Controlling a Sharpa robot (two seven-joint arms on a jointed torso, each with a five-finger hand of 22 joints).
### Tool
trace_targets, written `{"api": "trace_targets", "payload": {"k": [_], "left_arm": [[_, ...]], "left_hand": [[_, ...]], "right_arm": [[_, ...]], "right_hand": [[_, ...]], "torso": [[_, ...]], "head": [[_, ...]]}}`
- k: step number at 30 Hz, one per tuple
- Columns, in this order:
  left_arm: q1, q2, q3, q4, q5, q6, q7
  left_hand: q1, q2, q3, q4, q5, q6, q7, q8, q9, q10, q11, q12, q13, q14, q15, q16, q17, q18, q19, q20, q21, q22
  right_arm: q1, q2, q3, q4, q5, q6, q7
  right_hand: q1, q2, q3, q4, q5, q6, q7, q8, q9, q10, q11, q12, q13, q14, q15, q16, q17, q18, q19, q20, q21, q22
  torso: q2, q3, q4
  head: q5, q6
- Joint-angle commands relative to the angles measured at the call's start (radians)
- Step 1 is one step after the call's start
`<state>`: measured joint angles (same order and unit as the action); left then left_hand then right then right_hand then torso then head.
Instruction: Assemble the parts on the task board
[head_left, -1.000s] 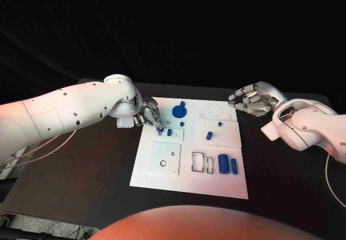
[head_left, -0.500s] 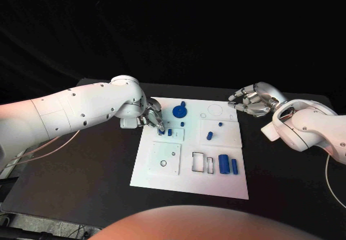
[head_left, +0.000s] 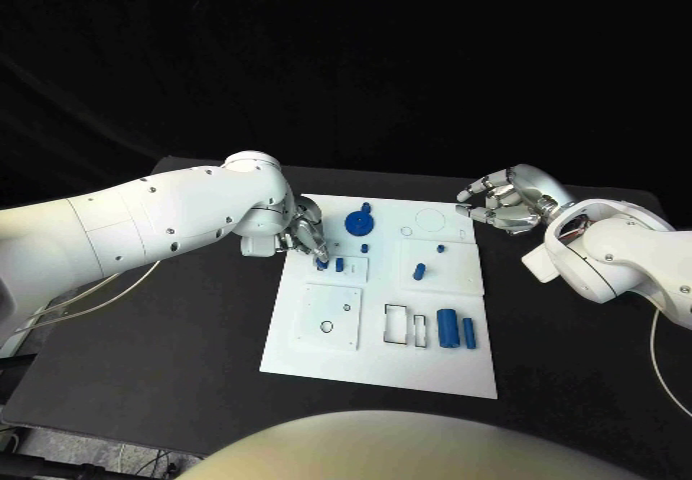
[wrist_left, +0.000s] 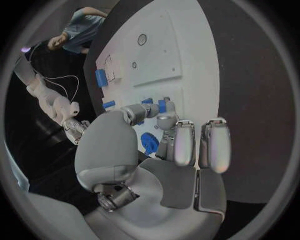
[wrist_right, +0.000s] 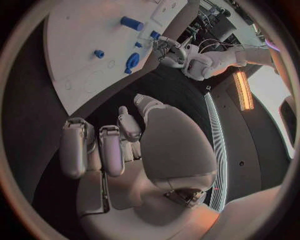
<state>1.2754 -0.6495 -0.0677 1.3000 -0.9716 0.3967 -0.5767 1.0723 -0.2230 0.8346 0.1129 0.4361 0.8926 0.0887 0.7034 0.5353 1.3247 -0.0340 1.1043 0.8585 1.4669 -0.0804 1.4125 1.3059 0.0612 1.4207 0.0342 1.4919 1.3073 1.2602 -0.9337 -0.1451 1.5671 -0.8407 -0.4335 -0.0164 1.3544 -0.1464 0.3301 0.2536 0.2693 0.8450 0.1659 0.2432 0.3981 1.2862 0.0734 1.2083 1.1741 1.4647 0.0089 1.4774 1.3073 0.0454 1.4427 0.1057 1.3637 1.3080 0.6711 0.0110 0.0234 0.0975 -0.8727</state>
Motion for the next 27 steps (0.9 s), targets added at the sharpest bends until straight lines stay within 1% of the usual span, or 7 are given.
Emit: {"api": "trace_targets", "payload": {"k": [1,7,15,17,21,24,27], "left_arm": [[0.000,0.003,-0.003,-0.004,-0.011,0.007,-0.018],[0.000,0.003,-0.003,-0.011,-0.012,0.014,-0.023],[0.000,-0.005,-0.003,-0.016,-0.012,0.036,-0.023],[0.000,-0.006,-0.003,-0.016,-0.012,0.040,-0.021],[0.000,-0.008,-0.003,-0.013,-0.012,0.049,-0.020],[0.000,-0.009,-0.003,-0.010,-0.012,0.052,-0.019],[0.000,-0.010,-0.003,-0.008,-0.012,0.050,-0.018]], "left_hand": [[0.003,0.011,0.101,-0.109,-0.002,0.042,-0.047,0.014,0.189,0.009,0.001,-0.004,-0.001,0.040,-0.005,-0.002,0.001,-0.015,0.008,-0.001,0.003,0.084],[0.002,0.012,0.100,-0.109,-0.002,0.042,-0.047,0.015,0.191,0.009,0.000,-0.006,-0.003,0.040,-0.006,-0.001,0.002,-0.016,0.008,-0.001,0.003,0.085],[0.002,0.014,0.099,-0.109,-0.002,0.043,-0.049,0.017,0.196,0.010,-0.001,-0.009,-0.008,0.040,-0.006,-0.001,0.002,-0.016,0.010,-0.001,0.004,0.087],[0.002,0.014,0.099,-0.109,-0.001,0.042,-0.049,0.017,0.197,0.010,-0.001,-0.009,-0.009,0.041,-0.007,-0.001,0.002,-0.016,0.009,-0.001,0.004,0.086],[0.002,0.014,0.099,-0.109,-0.001,0.042,-0.049,0.018,0.198,0.010,-0.001,-0.010,-0.009,0.041,-0.007,-0.001,0.002,-0.016,0.009,-0.001,0.004,0.086],[0.002,0.014,0.099,-0.109,-0.001,0.042,-0.049,0.018,0.198,0.010,-0.001,-0.010,-0.009,0.041,-0.007,-0.001,0.002,-0.016,0.009,-0.001,0.004,0.086],[0.002,0.014,0.099,-0.109,-0.001,0.042,-0.049,0.018,0.198,0.010,-0.001,-0.010,-0.009,0.041,-0.007,-0.001,0.002,-0.016,0.009,-0.001,0.004,0.086]], "right_arm": [[-0.001,0.001,0.000,0.001,-0.009,0.004,0.005],[-0.001,0.001,0.000,0.001,-0.009,0.004,0.005],[-0.001,0.001,0.000,0.001,-0.009,0.004,0.005],[-0.001,0.001,0.000,0.001,-0.009,0.004,0.006],[-0.001,0.001,0.000,0.002,-0.009,0.004,0.006],[-0.001,0.001,0.000,0.001,-0.009,0.004,0.006],[-0.001,0.001,0.000,0.002,-0.009,0.004,0.006]], "right_hand": [[-0.009,0.000,0.003,0.000,0.007,-0.006,-0.002,0.007,0.002,-0.006,0.003,-0.005,-0.001,0.057,-0.008,-0.005,0.050,0.011,-0.007,0.002,-0.007,0.118],[-0.009,0.000,0.003,0.000,0.007,-0.006,-0.002,0.007,0.002,-0.006,0.003,-0.005,-0.001,0.057,-0.008,-0.005,0.050,0.011,-0.007,0.002,-0.007,0.118],[-0.009,-0.001,0.004,0.000,0.010,-0.006,-0.002,0.007,0.001,-0.006,0.003,-0.005,-0.001,0.057,-0.008,-0.005,0.052,0.011,-0.007,0.002,-0.007,0.118],[-0.009,-0.001,0.004,0.000,0.010,-0.006,-0.002,0.007,0.001,-0.006,0.003,-0.005,-0.001,0.057,-0.008,-0.005,0.052,0.011,-0.007,0.002,-0.007,0.118],[-0.009,-0.001,0.004,0.000,0.010,-0.006,-0.002,0.007,0.001,-0.006,0.003,-0.005,-0.001,0.057,-0.008,-0.005,0.052,0.011,-0.007,0.002,-0.007,0.118],[-0.009,-0.001,0.004,0.000,0.010,-0.006,-0.002,0.007,0.001,-0.006,0.003,-0.005,-0.001,0.057,-0.008,-0.005,0.052,0.011,-0.007,0.002,-0.007,0.118],[-0.009,-0.001,0.004,0.000,0.010,-0.006,-0.002,0.007,0.001,-0.006,0.003,-0.005,-0.001,0.057,-0.008,-0.005,0.052,0.011,-0.007,0.002,-0.007,0.118]], "torso": [[0.001,-0.0001,-0.0002],[0.000,-0.0001,-0.0005],[0.000,0.0008,-0.0004],[0.000,0.0007,0.0006],[0.000,0.0002,0.0015],[0.000,-0.0004,0.0003],[0.000,0.0005,-0.0001]], "head": [[0.000,0.000],[-0.001,0.000],[-0.003,0.000],[-0.004,0.000],[-0.004,0.000],[-0.002,0.000],[-0.001,0.000]]}}
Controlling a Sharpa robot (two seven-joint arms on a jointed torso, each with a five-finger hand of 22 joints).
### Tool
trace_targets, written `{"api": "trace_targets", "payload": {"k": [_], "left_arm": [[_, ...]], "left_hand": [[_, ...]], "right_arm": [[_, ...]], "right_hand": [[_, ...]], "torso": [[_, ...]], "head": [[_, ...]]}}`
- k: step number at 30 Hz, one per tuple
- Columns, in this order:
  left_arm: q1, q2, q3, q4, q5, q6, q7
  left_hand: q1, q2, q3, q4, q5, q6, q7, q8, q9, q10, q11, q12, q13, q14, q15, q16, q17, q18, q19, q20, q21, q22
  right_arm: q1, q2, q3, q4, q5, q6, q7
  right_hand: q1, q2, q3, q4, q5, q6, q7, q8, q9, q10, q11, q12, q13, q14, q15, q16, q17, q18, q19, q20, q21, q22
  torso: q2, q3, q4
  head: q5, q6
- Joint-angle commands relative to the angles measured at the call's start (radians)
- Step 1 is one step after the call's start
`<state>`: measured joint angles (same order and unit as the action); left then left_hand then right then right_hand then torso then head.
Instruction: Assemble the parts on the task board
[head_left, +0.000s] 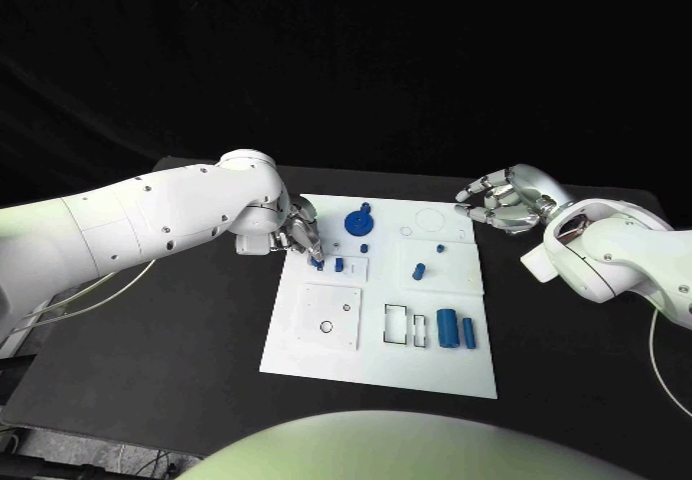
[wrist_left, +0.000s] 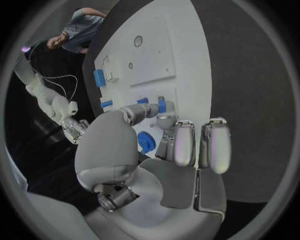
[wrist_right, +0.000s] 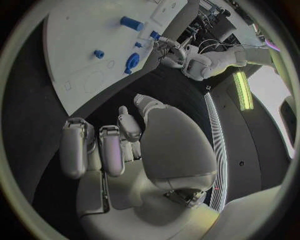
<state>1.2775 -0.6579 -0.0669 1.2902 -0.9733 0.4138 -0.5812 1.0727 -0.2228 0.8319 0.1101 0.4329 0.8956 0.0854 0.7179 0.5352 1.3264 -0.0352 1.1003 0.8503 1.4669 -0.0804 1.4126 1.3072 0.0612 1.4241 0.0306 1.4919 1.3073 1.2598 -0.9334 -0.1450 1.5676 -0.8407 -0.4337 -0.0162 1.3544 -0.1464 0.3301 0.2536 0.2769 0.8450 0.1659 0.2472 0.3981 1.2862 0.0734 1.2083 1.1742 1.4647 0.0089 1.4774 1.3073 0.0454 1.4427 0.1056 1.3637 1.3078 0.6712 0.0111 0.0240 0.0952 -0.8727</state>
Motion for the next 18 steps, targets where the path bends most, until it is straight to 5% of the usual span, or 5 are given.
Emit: {"api": "trace_targets", "payload": {"k": [1,18], "left_arm": [[-0.002,-0.001,-0.004,0.003,-0.011,0.032,-0.013],[-0.005,0.000,-0.005,0.013,-0.010,0.019,-0.008]], "left_hand": [[0.002,0.014,0.101,-0.106,0.002,0.039,-0.046,0.003,0.198,0.008,0.000,-0.006,-0.001,0.041,-0.007,-0.001,0.000,-0.016,0.005,0.002,0.004,0.086],[0.002,0.014,0.101,-0.106,0.002,0.039,-0.046,0.003,0.198,0.008,0.000,-0.006,-0.001,0.041,-0.007,-0.001,0.000,-0.016,0.005,0.002,0.004,0.086]], "right_arm": [[-0.001,0.000,0.000,0.001,-0.009,0.005,0.006],[-0.001,0.001,0.000,0.002,-0.009,0.006,0.007]], "right_hand": [[-0.009,-0.001,0.004,0.000,0.002,-0.006,-0.002,0.003,0.001,-0.006,0.003,-0.005,-0.001,0.057,-0.008,-0.005,0.052,0.011,-0.007,0.002,-0.007,0.118],[-0.009,-0.001,0.004,0.000,0.002,-0.006,-0.002,0.003,0.001,-0.006,0.003,-0.005,-0.001,0.057,-0.008,-0.005,0.052,0.011,-0.007,0.002,-0.007,0.118]], "torso": [[0.000,0.0003,-0.0005],[0.001,-0.0001,-0.0007]], "head": [[0.000,0.000],[0.003,0.000]]}}
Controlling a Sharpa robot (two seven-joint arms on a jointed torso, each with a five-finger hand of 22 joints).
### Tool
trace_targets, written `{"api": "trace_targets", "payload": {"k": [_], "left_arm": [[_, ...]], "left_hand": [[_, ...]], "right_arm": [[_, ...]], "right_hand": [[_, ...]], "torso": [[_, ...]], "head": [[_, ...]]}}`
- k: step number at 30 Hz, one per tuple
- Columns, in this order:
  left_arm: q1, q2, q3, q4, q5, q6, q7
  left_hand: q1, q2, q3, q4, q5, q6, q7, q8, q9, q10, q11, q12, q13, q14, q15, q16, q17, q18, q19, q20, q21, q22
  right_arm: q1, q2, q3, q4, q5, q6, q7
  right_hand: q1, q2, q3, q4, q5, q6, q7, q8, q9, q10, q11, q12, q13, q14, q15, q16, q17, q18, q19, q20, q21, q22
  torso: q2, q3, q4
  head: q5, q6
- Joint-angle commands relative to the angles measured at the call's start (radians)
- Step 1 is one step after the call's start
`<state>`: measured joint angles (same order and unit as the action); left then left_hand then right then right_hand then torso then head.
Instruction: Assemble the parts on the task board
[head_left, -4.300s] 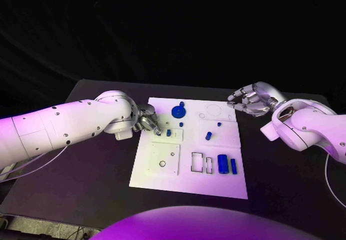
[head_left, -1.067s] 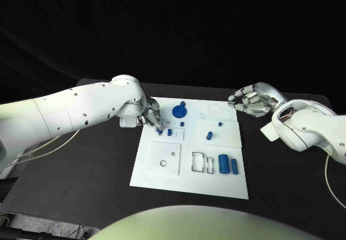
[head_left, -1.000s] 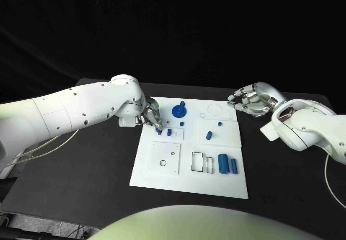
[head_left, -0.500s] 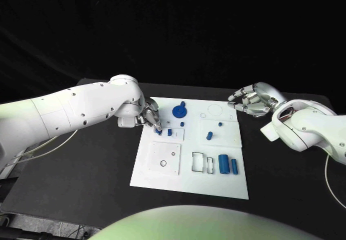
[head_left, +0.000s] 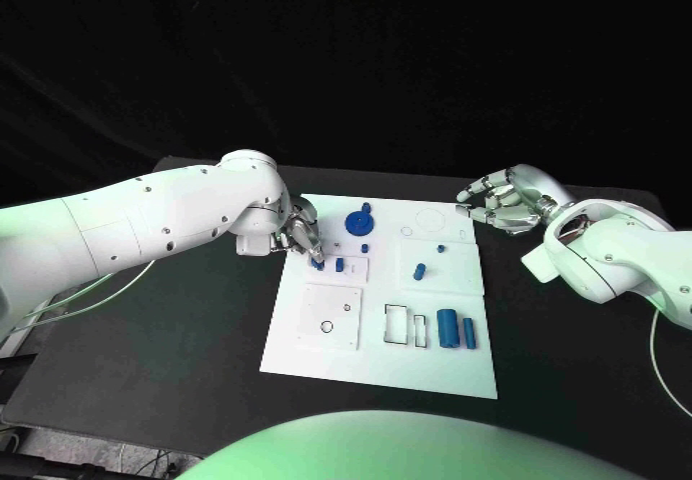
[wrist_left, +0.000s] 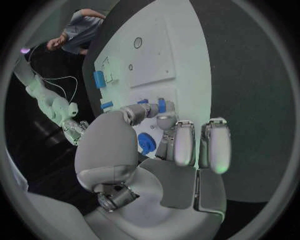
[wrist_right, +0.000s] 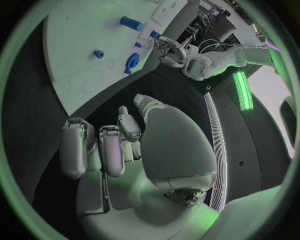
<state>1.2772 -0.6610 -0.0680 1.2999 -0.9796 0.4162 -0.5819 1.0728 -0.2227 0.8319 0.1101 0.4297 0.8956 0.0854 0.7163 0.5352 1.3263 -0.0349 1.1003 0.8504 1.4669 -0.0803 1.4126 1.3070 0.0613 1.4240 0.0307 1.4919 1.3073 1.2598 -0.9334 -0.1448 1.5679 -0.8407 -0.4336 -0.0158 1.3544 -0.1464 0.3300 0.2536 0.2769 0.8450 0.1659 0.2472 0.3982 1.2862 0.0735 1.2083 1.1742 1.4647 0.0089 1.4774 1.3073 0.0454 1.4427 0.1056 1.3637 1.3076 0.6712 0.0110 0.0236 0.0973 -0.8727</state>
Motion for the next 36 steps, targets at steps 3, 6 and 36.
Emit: {"api": "trace_targets", "payload": {"k": [3,6,36], "left_arm": [[-0.006,0.006,-0.005,0.002,-0.004,0.014,-0.007],[-0.008,0.008,-0.006,0.000,-0.004,0.010,-0.007],[-0.014,0.017,-0.013,0.005,-0.011,0.027,-0.015]], "left_hand": [[0.002,0.014,0.101,-0.106,0.006,0.039,-0.046,0.005,0.198,0.008,0.000,-0.006,-0.001,0.041,-0.007,-0.001,0.001,-0.016,0.006,0.002,0.004,0.086],[0.002,0.014,0.101,-0.106,0.006,0.039,-0.046,0.005,0.198,0.008,0.000,-0.006,-0.001,0.041,-0.007,-0.001,0.001,-0.016,0.006,0.002,0.004,0.086],[-0.007,0.012,0.088,-0.101,0.002,0.036,-0.047,0.005,0.216,0.011,-0.001,-0.013,-0.010,0.041,-0.008,-0.002,0.000,-0.016,0.005,0.002,0.003,0.085]], "right_arm": [[-0.001,0.001,0.000,0.001,-0.009,0.006,0.006],[-0.001,0.001,0.000,0.002,-0.009,0.006,0.007],[-0.001,0.000,0.000,0.002,-0.009,0.005,0.008]], "right_hand": [[-0.009,-0.002,0.006,0.000,0.007,-0.007,-0.001,0.004,0.001,-0.006,0.003,-0.005,-0.001,0.057,-0.007,-0.005,0.052,0.011,-0.007,0.002,-0.008,0.118],[-0.009,-0.002,0.006,0.000,0.007,-0.007,-0.001,0.004,0.001,-0.006,0.003,-0.005,-0.001,0.057,-0.007,-0.005,0.052,0.011,-0.007,0.002,-0.008,0.118],[-0.009,-0.002,0.006,0.000,0.007,-0.007,-0.001,0.004,0.001,-0.006,0.003,-0.005,-0.001,0.057,-0.007,-0.005,0.052,0.011,-0.007,0.002,-0.008,0.118]], "torso": [[0.000,-0.0002,-0.0005],[0.001,0.0001,-0.0007],[0.000,0.0003,0.0003]], "head": [[0.000,0.000],[0.001,0.000],[0.001,0.000]]}}
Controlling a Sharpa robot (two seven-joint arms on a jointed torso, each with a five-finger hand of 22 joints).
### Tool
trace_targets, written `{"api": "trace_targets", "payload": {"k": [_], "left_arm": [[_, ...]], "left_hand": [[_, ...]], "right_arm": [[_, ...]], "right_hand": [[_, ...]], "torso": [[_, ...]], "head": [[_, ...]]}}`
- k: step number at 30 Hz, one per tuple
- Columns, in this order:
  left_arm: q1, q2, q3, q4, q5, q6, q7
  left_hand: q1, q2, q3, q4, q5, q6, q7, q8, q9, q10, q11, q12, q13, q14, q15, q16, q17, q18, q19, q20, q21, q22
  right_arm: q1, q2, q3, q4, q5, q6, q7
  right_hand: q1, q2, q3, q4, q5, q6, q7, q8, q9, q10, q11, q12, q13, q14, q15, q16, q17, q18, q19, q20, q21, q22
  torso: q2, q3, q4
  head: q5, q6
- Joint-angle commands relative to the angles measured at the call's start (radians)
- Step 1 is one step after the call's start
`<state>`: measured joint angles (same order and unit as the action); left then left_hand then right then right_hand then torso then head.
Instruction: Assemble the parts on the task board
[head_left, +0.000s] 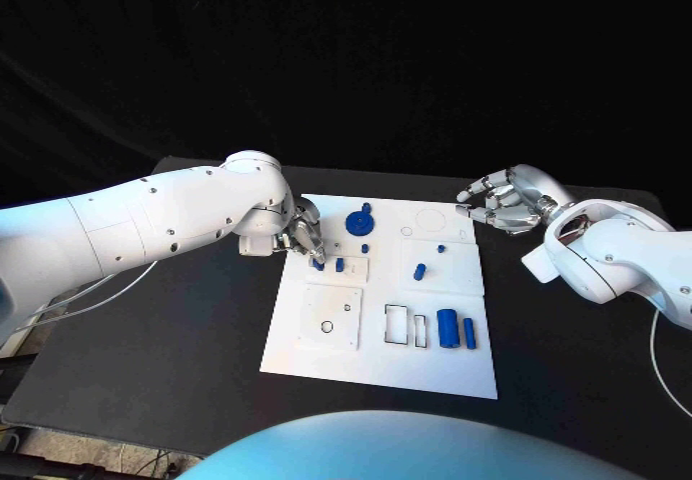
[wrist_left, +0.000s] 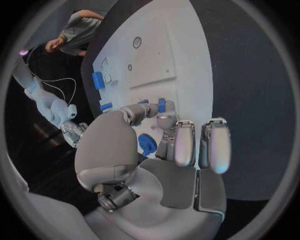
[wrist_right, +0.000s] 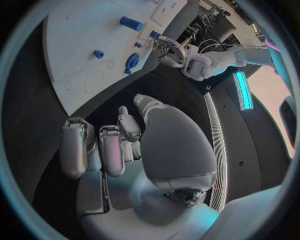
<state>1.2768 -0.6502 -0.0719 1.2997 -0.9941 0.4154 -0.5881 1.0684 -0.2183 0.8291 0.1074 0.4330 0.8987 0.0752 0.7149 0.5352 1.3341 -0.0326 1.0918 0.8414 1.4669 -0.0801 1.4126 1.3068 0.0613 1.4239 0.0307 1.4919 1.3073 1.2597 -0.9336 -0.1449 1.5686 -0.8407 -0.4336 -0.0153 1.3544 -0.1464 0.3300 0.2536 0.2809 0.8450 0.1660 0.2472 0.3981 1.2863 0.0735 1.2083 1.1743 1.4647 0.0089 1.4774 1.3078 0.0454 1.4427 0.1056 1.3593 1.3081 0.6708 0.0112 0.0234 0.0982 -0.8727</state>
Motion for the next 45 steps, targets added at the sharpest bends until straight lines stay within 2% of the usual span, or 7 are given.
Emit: {"api": "trace_targets", "payload": {"k": [1,7,19,27,38,45], "left_arm": [[-0.014,0.007,-0.010,0.005,0.004,0.026,-0.010],[-0.016,0.008,-0.010,0.003,0.004,0.022,-0.014],[-0.017,0.008,-0.011,0.002,0.006,0.027,-0.019],[-0.017,0.008,-0.011,0.000,0.007,0.025,-0.020],[-0.017,0.009,-0.011,-0.005,0.009,0.023,-0.023],[-0.017,0.008,-0.011,-0.009,0.009,0.013,-0.023]], "left_hand": [[-0.004,0.008,0.088,-0.096,-0.002,0.032,-0.037,0.007,0.218,0.003,-0.003,-0.005,-0.003,0.041,-0.008,-0.002,0.001,-0.016,0.004,0.002,0.002,0.084],[-0.012,0.008,0.071,-0.089,-0.007,0.033,-0.040,0.007,0.229,0.013,-0.005,0.009,0.020,0.041,-0.010,-0.002,0.001,-0.016,0.006,0.002,0.002,0.086],[-0.042,0.000,-0.014,-0.050,-0.016,0.039,-0.051,-0.005,0.256,0.018,-0.013,0.018,0.034,0.041,-0.016,-0.002,0.001,-0.017,0.009,0.004,0.001,0.088],[-0.066,-0.006,-0.104,0.000,-0.024,0.055,-0.055,-0.026,0.267,0.016,-0.016,0.023,0.042,0.041,-0.018,-0.002,0.001,-0.017,0.010,0.003,-0.001,0.088],[-0.076,-0.007,-0.160,0.036,-0.026,0.067,-0.055,-0.040,0.273,0.015,-0.015,0.025,0.047,0.041,-0.018,-0.002,0.002,-0.017,0.010,0.004,-0.003,0.088],[-0.078,-0.006,-0.183,0.052,-0.027,0.070,-0.055,-0.045,0.275,0.014,-0.015,0.024,0.046,0.041,-0.018,-0.002,0.002,-0.017,0.010,0.004,-0.003,0.088]], "right_arm": [[-0.001,0.000,0.000,0.002,-0.009,0.005,0.007],[-0.001,0.000,0.000,0.002,-0.009,0.005,0.007],[-0.001,0.001,0.000,0.001,-0.009,0.005,0.008],[-0.001,0.001,0.000,0.001,-0.009,0.003,0.009],[-0.001,0.001,0.000,0.001,-0.006,0.001,0.011],[-0.001,0.000,0.000,0.001,-0.005,-0.001,0.013]], "right_hand": [[-0.009,-0.002,0.006,0.000,0.003,-0.007,-0.001,0.004,0.001,-0.006,0.003,-0.005,-0.001,0.057,-0.007,-0.005,0.051,0.011,-0.007,0.002,-0.003,0.118],[-0.009,-0.002,0.006,0.000,0.003,-0.007,-0.001,0.004,0.001,-0.006,0.003,-0.005,-0.001,0.057,-0.007,-0.005,0.051,0.011,-0.007,0.002,-0.003,0.118],[-0.010,-0.004,0.009,0.000,0.007,-0.008,-0.001,0.006,0.001,-0.008,0.003,-0.007,-0.004,0.057,-0.007,-0.006,0.050,0.011,-0.008,0.002,-0.005,0.117],[-0.010,-0.004,0.009,0.000,0.007,-0.008,-0.001,0.006,0.001,-0.008,0.003,-0.007,-0.004,0.057,-0.007,-0.006,0.050,0.011,-0.008,0.002,-0.005,0.117],[-0.012,-0.006,0.009,0.000,0.004,-0.009,-0.001,0.007,0.001,-0.009,0.003,-0.009,-0.006,0.056,-0.007,-0.008,0.047,0.012,-0.010,0.002,-0.009,0.115],[-0.013,-0.007,0.009,0.001,0.003,-0.010,-0.001,0.007,0.001,-0.011,0.003,-0.010,-0.007,0.055,-0.007,-0.009,0.043,0.013,-0.012,0.002,-0.013,0.112]], "torso": [[0.000,0.0004,0.0002],[0.000,0.0004,-0.0005],[0.000,0.0005,0.0003],[0.000,0.0001,-0.0003],[0.000,0.0005,0.0010],[0.000,0.0004,-0.0005]], "head": [[0.000,0.000],[0.000,0.000],[-0.002,0.000],[-0.002,0.000],[-0.004,0.000],[-0.003,0.000]]}}
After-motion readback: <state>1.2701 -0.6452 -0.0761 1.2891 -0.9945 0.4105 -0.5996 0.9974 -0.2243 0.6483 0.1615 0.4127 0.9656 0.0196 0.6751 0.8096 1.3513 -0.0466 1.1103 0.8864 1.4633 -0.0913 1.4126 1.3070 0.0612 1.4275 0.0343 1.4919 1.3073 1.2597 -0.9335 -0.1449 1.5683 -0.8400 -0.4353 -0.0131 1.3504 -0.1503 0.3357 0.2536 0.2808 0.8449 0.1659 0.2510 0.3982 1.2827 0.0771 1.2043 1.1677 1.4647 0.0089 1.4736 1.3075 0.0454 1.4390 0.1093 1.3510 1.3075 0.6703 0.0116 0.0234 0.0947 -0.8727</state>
